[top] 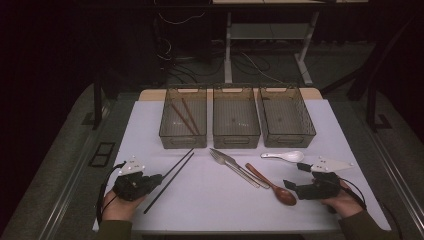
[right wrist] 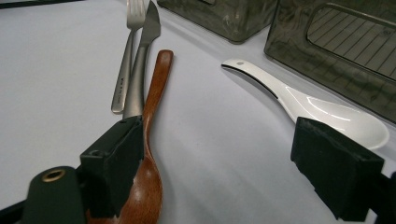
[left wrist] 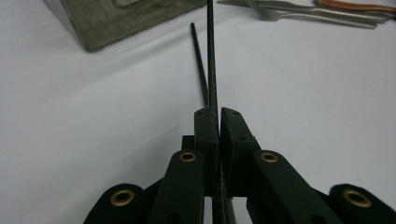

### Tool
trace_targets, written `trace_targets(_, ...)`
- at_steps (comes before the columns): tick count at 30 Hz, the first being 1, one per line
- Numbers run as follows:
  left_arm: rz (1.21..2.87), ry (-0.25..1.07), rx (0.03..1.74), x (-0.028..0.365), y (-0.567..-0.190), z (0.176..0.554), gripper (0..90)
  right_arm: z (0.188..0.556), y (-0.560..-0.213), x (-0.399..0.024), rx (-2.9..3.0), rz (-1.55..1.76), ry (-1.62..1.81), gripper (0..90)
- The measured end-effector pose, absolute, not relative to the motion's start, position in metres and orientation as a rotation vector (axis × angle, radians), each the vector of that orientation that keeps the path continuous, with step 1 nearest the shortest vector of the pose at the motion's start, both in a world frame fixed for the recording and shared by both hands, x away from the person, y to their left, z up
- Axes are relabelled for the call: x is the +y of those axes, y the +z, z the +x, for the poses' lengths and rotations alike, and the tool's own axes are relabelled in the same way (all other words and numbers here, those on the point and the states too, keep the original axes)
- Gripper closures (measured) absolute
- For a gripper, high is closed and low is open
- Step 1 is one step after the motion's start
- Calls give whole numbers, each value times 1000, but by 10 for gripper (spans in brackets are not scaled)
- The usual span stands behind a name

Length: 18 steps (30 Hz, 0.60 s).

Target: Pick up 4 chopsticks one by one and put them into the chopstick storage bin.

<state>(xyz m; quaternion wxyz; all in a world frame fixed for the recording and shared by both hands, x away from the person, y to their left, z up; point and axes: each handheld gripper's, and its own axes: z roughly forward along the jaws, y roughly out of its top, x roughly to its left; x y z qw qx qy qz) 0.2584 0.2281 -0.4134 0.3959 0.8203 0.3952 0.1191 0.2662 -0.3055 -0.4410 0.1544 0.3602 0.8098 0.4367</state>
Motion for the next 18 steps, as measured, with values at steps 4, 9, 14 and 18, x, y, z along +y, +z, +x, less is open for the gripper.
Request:
trace_targets(4,2073,291,988,225,-408,260,852,266,-441,-306,2320,1036,1253,172)
trace_targets(9,2066,287,971,221,-403,265,852,267,-441,-307,2316,1042,1274,171)
trace_targets(14,2055,286,958,218,-397,267,852,267,-439,-308,2298,1026,1304,171)
trace_targets(18,2039,282,947,215,-393,269,851,267,-437,-308,2283,1029,1337,171)
